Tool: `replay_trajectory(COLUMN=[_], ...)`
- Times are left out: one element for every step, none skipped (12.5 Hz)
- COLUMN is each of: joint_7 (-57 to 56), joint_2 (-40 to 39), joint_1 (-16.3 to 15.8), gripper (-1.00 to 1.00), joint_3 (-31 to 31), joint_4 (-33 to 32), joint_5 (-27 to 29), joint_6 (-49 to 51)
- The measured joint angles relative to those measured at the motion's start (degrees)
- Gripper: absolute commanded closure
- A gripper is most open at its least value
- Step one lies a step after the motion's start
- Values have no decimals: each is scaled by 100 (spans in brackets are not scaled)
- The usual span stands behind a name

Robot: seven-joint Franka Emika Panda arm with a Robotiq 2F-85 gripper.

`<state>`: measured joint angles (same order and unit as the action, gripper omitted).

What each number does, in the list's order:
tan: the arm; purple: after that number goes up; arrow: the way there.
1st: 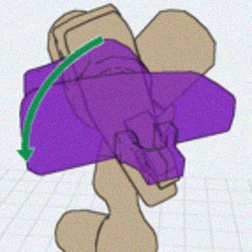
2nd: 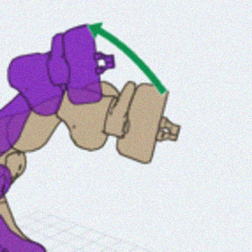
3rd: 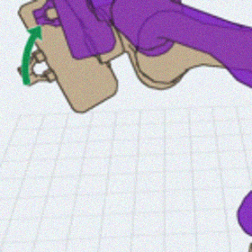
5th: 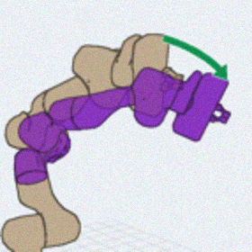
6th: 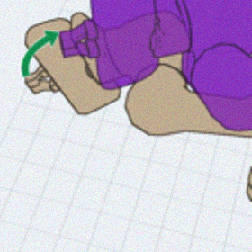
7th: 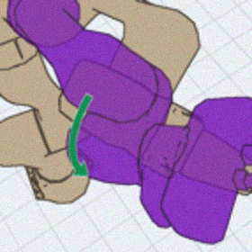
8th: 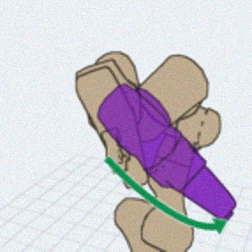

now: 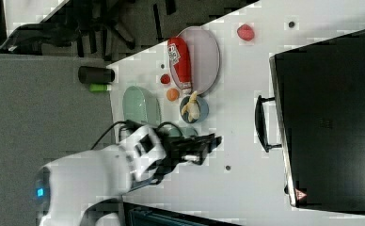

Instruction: Flap open oven.

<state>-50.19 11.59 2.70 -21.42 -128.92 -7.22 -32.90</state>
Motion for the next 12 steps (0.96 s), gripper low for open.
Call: replay_trajectory(joint_7=[-190, -353, -456, -495, -534, -629, -705, -727, -727, -739, -750, -750], joint_2=[-191, -411, -627, -803, -950, -1057, -1136, -1218, -1332, -1491, -1647, -1742], joint_1=[-15, -19, -2, 19, 13, 13, 13, 21, 24, 17, 9, 8], gripper=[65, 65, 65, 65, 65, 65, 65, 65, 65, 65, 65, 65], joint_3=[-94, -185, -231, -266, -323, -354, -371, -379, -380, -386, -396, -399], joint_4=[-11, -11, -22, -56, -78, -90, -101, -90, -56, -22, 0, -34], joint_5=[6, -15, -42, -3, -3, -45, -31, -32, -7, 34, 15, 2], joint_6=[-120, -297, -481, -711, -909, -1038, -1167, -1225, -1329, -1486, -1575, -1603])
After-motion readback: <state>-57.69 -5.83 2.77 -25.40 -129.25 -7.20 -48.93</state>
